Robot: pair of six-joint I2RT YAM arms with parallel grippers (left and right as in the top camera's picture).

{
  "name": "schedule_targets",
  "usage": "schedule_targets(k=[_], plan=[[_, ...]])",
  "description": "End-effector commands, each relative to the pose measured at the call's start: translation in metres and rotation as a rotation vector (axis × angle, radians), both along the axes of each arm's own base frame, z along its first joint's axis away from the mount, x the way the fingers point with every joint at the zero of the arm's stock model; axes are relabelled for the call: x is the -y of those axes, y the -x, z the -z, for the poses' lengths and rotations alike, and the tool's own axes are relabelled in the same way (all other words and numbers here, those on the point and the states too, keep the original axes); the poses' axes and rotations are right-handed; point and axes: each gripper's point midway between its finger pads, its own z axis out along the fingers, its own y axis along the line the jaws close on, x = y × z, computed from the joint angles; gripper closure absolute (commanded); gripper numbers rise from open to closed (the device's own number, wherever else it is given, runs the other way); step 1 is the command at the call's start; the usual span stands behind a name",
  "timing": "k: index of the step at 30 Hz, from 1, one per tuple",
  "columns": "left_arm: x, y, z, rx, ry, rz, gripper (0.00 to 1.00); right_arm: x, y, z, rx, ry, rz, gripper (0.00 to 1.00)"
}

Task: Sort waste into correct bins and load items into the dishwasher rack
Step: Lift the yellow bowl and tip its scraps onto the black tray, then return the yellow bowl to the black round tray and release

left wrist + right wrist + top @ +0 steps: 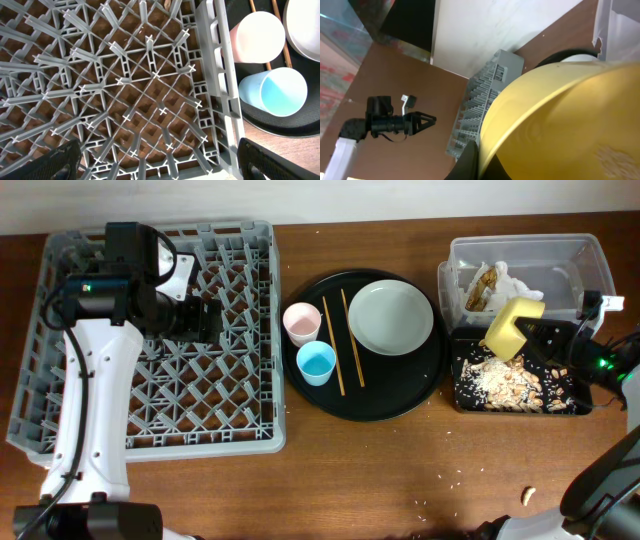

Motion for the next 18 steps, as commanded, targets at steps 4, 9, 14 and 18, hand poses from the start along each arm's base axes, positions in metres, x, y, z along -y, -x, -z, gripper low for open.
schedule_targets(k=[4,9,14,18], plan=[[0.0,-0.003,-0.005,0.015,0.005,0.011,0.01,0.007,-0.002,0.023,-0.298,-0.063,0.082,0.96],[0.0,-0.003,-0.005,0.015,0.005,0.011,0.01,0.005,-0.003,0.009,-0.224,-0.1,0.051,0.96],[0.0,-0.003,-0.005,0.015,0.005,0.011,0.01,0.003,-0.004,-0.015,-0.004,-0.08,-0.009,0.96],[0.0,-0.003,-0.005,0.015,0.005,0.011,0.01,0.008,-0.009,0.001,-0.124,-0.065,0.036,0.96]])
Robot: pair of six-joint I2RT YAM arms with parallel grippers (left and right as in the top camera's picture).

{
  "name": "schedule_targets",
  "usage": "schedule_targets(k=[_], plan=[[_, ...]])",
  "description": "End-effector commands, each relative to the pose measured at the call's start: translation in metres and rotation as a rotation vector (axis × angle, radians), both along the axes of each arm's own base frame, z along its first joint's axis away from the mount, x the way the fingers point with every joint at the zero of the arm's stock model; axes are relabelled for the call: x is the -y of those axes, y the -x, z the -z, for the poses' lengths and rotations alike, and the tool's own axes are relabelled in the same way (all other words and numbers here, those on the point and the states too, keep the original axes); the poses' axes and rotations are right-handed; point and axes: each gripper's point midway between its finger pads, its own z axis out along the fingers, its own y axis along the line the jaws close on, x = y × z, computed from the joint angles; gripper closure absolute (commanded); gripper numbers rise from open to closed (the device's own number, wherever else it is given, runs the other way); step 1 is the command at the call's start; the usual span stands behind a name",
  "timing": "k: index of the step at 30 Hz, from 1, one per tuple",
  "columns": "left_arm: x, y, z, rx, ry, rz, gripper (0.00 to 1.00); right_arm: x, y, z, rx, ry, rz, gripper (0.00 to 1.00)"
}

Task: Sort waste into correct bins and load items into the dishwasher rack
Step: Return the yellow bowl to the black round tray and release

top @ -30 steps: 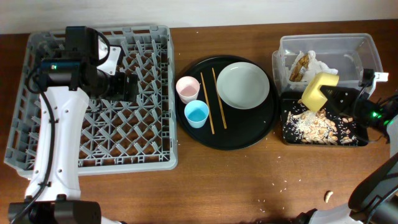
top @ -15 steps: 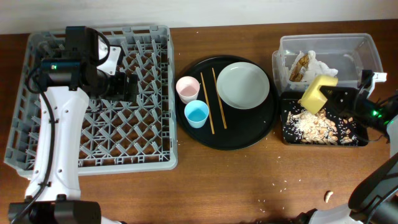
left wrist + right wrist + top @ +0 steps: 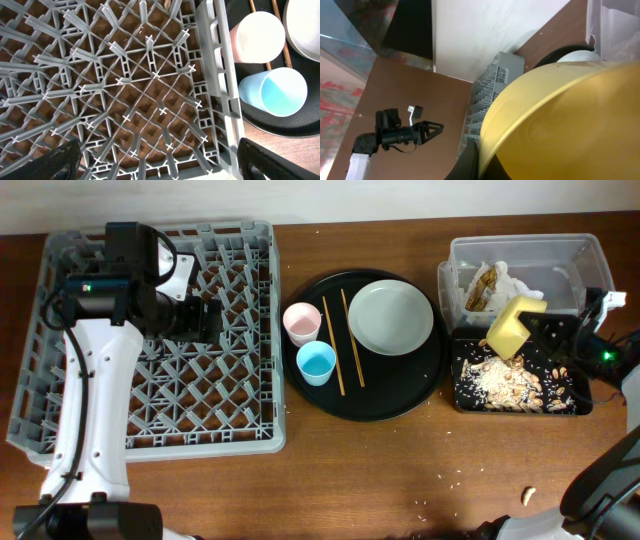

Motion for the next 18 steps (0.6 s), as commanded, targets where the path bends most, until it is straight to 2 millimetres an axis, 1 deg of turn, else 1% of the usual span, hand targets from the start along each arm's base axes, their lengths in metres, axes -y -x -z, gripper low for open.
schedule_targets(k=[1,2,5,8,11,12,14,15,16,18], plan=[[0.0,-0.003,-0.005,0.015,0.005,0.011,0.01,0.003,-0.001,0.008,-0.095,-0.004,0.032,0.96],[0.0,-0.003,-0.005,0.015,0.005,0.011,0.01,0.002,-0.001,0.007,-0.088,-0.008,0.028,0.96],[0.0,-0.003,-0.005,0.015,0.005,0.011,0.01,-0.009,0.003,-0.012,0.048,-0.036,-0.037,0.96],[0.0,-0.003,-0.005,0.015,0.005,0.011,0.01,-0.024,0.001,-0.013,0.045,-0.039,-0.08,0.96],[0.0,-0.003,-0.005,0.015,0.005,0.011,0.01,-0.066,-0.002,-0.013,0.046,-0.039,-0.192,0.96],[0.0,-0.003,-0.005,0.015,0.005,0.011,0.01,-0.083,-0.003,-0.013,0.052,-0.031,-0.241,0.96],[0.0,-0.003,-0.005,0.015,0.005,0.01,0.01,-0.122,-0.006,-0.001,0.025,0.045,-0.323,0.96],[0.0,-0.003,-0.005,0.015,0.005,0.011,0.01,-0.139,-0.01,0.013,-0.036,0.117,-0.341,0.96],[0.0,-0.003,-0.005,0.015,0.005,0.011,0.01,-0.151,-0.012,0.025,-0.085,0.186,-0.345,0.96],[0.0,-0.003,-0.005,0.015,0.005,0.011,0.01,-0.18,-0.017,0.059,-0.207,0.403,-0.339,0.96]])
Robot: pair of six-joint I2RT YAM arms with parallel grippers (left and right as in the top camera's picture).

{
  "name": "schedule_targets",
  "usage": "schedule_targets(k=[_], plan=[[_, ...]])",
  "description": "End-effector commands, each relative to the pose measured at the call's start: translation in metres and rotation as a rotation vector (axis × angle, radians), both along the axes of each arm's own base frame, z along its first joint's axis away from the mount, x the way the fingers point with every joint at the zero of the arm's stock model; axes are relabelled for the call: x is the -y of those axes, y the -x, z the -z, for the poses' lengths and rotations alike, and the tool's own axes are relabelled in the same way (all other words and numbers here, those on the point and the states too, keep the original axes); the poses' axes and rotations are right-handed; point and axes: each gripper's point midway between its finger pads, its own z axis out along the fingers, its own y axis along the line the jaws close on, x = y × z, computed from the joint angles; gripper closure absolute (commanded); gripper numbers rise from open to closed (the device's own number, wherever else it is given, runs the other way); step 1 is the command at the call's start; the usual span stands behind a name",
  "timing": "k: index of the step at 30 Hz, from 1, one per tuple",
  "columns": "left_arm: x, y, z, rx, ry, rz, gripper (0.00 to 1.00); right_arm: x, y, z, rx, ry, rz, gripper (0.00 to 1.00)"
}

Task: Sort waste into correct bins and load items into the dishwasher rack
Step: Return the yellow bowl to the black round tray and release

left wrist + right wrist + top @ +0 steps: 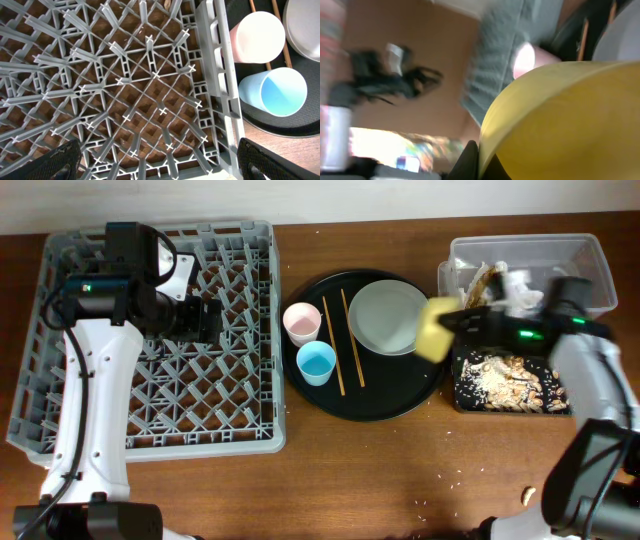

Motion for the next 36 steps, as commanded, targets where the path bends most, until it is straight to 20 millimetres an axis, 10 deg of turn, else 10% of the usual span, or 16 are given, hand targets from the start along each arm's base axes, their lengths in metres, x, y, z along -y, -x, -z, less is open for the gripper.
schedule_targets(k=[1,7,16,27,36], plan=[[0.0,-0.003,-0.005,0.014,0.005,0.011,0.01,-0.032,-0.011,0.048,-0.092,0.388,0.037,0.96],[0.0,-0.003,-0.005,0.014,0.005,0.011,0.01,-0.067,0.005,0.086,-0.111,0.763,0.017,0.96],[0.0,-0.003,-0.005,0.015,0.005,0.011,0.01,-0.068,0.018,0.107,-0.058,1.154,0.074,0.96],[0.0,-0.003,-0.005,0.015,0.005,0.011,0.01,-0.075,0.023,0.13,-0.117,1.145,0.023,0.94],[0.0,-0.003,-0.005,0.014,0.005,0.011,0.01,-0.103,0.015,0.099,-0.095,0.986,-0.022,0.6]])
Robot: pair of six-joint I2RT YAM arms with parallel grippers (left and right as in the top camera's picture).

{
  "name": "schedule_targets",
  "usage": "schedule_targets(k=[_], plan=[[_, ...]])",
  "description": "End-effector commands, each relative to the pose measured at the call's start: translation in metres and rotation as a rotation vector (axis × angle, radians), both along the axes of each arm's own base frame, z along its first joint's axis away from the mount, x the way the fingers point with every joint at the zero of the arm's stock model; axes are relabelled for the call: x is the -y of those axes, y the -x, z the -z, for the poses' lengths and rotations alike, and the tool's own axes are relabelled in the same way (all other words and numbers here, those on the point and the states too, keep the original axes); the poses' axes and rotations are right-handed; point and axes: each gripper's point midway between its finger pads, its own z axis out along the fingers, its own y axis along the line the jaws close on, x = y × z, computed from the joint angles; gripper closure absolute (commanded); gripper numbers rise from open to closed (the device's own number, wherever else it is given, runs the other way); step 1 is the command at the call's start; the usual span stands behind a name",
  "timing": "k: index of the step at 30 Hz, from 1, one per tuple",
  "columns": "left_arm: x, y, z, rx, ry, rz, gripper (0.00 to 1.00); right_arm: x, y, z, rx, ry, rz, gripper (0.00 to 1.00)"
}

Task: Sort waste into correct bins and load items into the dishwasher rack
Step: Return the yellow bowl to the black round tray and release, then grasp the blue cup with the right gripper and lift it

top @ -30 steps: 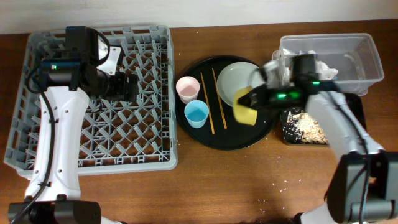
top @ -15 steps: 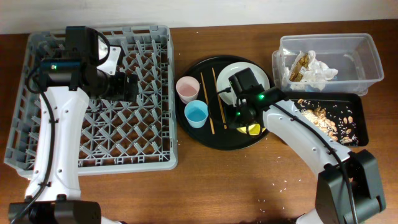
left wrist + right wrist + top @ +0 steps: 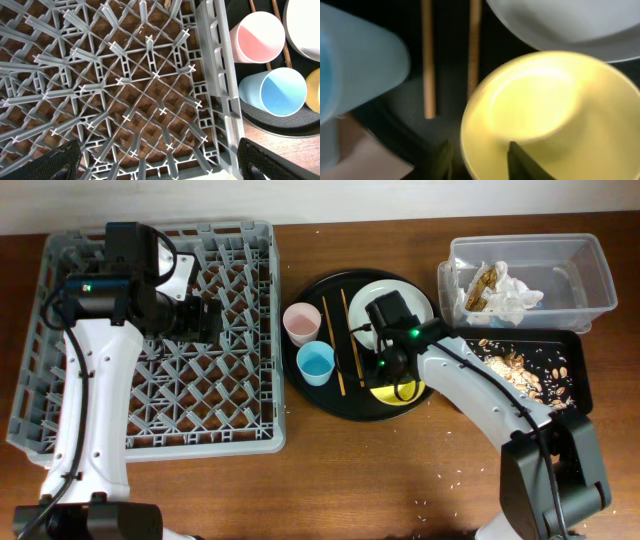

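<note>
A yellow bowl [image 3: 398, 392] sits upright and empty on the black round tray [image 3: 330, 405], just in front of the white plate [image 3: 405, 300]. My right gripper [image 3: 386, 372] is over the bowl's left rim. In the right wrist view its fingers [image 3: 445, 157] straddle that rim of the bowl [image 3: 545, 110] with slack, open. Also on the tray are a pink cup [image 3: 301, 322], a blue cup [image 3: 316, 363] and two chopsticks [image 3: 350, 345]. My left gripper [image 3: 207, 318] hangs open and empty over the grey dishwasher rack [image 3: 60, 380], near its right wall [image 3: 220, 100].
A clear bin [image 3: 560, 250] holding crumpled paper and a peel stands at the back right. In front of it a black bin [image 3: 575, 375] holds food scraps. Crumbs lie on the wooden table [image 3: 400, 480] near the front.
My right gripper held the yellow bowl tilted in the air over the tray's right edge. Now the bowl rests on the tray in front of the plate and the fingers stand apart. The left arm has not moved.
My right gripper held the yellow bowl tipped over the black scraps bin, and still did 0.6 s later. Then it held the bowl further left, over the tray's edge. Now the empty bowl sits on the tray. The left gripper stayed open over the rack throughout.
</note>
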Motion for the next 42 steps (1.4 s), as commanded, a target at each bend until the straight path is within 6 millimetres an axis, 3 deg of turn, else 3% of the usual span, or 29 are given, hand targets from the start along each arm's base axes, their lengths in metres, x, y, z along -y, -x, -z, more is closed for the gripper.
schedule_targets(k=[1,4,7,12,16,22,25,31,34,37,42], plan=[[0.0,-0.003,-0.005,0.015,0.005,0.011,0.01,-0.027,-0.018,-0.04,0.042,-0.14,-0.031,0.59],[0.0,-0.003,-0.005,0.015,0.005,0.011,0.01,-0.045,-0.029,-0.076,0.084,-0.227,-0.062,0.56],[0.0,-0.003,-0.005,0.015,0.005,0.011,0.01,-0.055,-0.035,-0.092,0.105,-0.27,-0.052,0.54],[0.0,-0.003,-0.005,0.015,0.005,0.011,0.01,-0.062,-0.027,-0.078,0.062,-0.259,-0.028,0.53],[0.0,-0.003,-0.005,0.015,0.005,0.011,0.01,-0.073,-0.021,-0.048,-0.002,-0.217,-0.009,0.54],[0.0,-0.003,-0.005,0.015,0.005,0.011,0.01,-0.081,-0.016,-0.002,-0.098,-0.159,0.025,0.75],[0.0,-0.003,-0.005,0.015,0.005,0.011,0.01,-0.081,-0.016,0.006,-0.113,-0.149,0.027,0.8],[0.0,-0.003,-0.005,0.015,0.005,0.011,0.01,-0.081,-0.016,0.013,-0.123,-0.144,0.028,0.82],[0.0,-0.003,-0.005,0.015,0.005,0.011,0.01,-0.081,-0.017,0.012,-0.119,-0.146,0.027,0.95],[0.0,-0.003,-0.005,0.015,0.005,0.011,0.01,-0.081,-0.017,0.01,-0.124,-0.156,0.029,0.96],[0.0,-0.019,-0.013,0.086,0.005,0.011,0.01,-0.073,-0.016,-0.03,-0.131,-0.243,0.039,0.96]])
